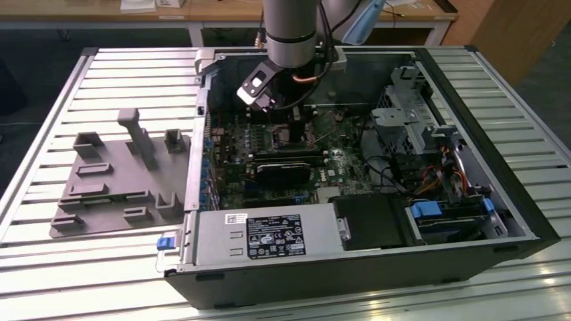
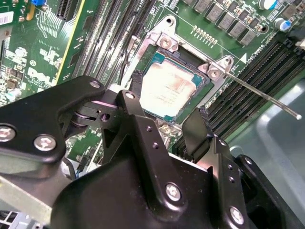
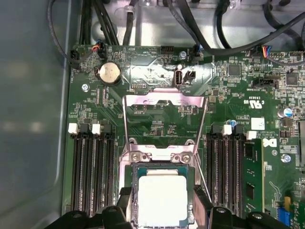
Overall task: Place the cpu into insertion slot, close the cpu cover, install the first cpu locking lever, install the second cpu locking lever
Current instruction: 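Place the cpu into insertion slot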
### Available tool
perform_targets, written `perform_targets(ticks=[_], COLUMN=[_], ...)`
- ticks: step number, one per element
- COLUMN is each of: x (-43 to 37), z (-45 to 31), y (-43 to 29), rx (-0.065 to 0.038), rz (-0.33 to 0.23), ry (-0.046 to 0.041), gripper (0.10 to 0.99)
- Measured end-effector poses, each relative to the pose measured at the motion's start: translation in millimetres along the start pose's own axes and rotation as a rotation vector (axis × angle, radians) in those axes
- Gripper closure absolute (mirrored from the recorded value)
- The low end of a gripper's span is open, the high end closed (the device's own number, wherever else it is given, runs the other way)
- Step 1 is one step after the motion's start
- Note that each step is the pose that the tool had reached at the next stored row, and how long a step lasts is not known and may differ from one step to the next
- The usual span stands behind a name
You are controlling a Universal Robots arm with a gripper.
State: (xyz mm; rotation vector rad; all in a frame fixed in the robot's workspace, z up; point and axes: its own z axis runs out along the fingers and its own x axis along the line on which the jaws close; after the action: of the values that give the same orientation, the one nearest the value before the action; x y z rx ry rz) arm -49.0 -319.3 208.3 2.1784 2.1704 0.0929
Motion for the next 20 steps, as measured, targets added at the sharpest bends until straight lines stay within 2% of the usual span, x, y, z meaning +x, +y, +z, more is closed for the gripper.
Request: perform_targets(ticks=[10, 15, 20], x=[0.7, 1.2, 1.2], z=[11.3, 14.1, 14.1], y=[-2.1, -2.5, -2.6], rx=[0.000, 0.000, 0.000], rz=[0.000, -0.001, 0.000], ry=[-0.0013, -0.0066, -0.0067], gripper=[0.475, 0.475, 0.475])
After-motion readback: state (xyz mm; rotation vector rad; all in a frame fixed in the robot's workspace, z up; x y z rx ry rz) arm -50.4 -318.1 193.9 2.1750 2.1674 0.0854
